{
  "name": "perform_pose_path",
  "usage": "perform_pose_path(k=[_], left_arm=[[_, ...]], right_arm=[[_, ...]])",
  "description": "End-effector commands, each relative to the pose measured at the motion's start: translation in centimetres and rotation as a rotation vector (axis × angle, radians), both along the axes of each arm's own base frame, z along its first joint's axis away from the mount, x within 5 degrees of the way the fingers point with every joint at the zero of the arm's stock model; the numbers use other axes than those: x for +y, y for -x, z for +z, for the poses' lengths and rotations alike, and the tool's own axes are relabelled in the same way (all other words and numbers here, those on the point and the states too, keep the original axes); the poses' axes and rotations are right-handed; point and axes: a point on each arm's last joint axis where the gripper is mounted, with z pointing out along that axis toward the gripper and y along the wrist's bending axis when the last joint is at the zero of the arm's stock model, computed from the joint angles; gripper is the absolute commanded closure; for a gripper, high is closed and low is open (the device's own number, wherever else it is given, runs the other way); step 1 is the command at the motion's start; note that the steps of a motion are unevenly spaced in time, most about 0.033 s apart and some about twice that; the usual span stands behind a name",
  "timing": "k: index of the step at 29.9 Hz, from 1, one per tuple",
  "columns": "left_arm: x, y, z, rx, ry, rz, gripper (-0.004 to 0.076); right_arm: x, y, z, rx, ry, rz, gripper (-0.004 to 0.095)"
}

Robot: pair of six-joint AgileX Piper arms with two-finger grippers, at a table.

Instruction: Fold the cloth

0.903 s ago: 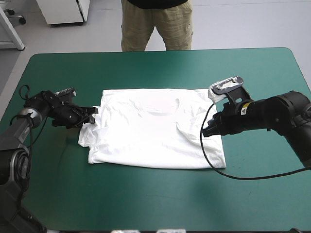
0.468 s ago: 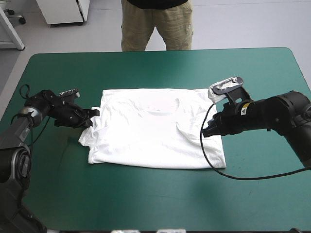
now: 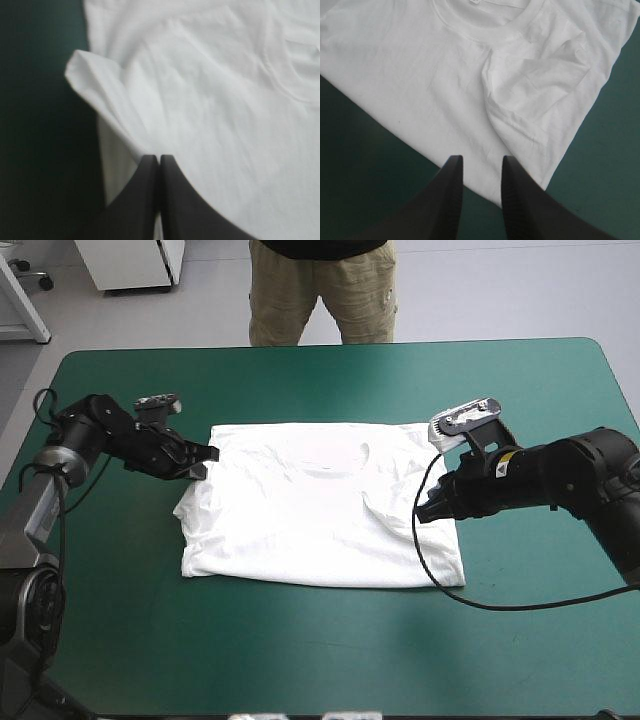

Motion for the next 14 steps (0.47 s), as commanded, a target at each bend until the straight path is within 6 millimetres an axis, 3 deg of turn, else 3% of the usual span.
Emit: perform_pose_path(k=[1, 8, 12, 14], left_arm=[[-3.6, 0.9, 2.5, -0.07, 0.035, -0.096, 0.0733], [-8.2, 1.2, 0.6, -0.017, 0.026, -0.224, 0.0733], [-9.2, 0.9, -2.0, 0.062, -0.071, -0.264, 0.0726], [-9.2, 0.7, -2.8, 0.089, -0.083, -0.264, 0.0685]], right_arm=[[-0.2, 0.5, 1.6, -0.077, -0.04, -0.003, 0.0652], [-0.2, 0.5, 1.5, -0.07, -0.038, -0.001, 0.0651], [-0.2, 0.5, 1.5, -0.069, -0.038, -0.001, 0.0651], [-0.2, 0.5, 1.5, -0.068, -0.038, -0.001, 0.0639]])
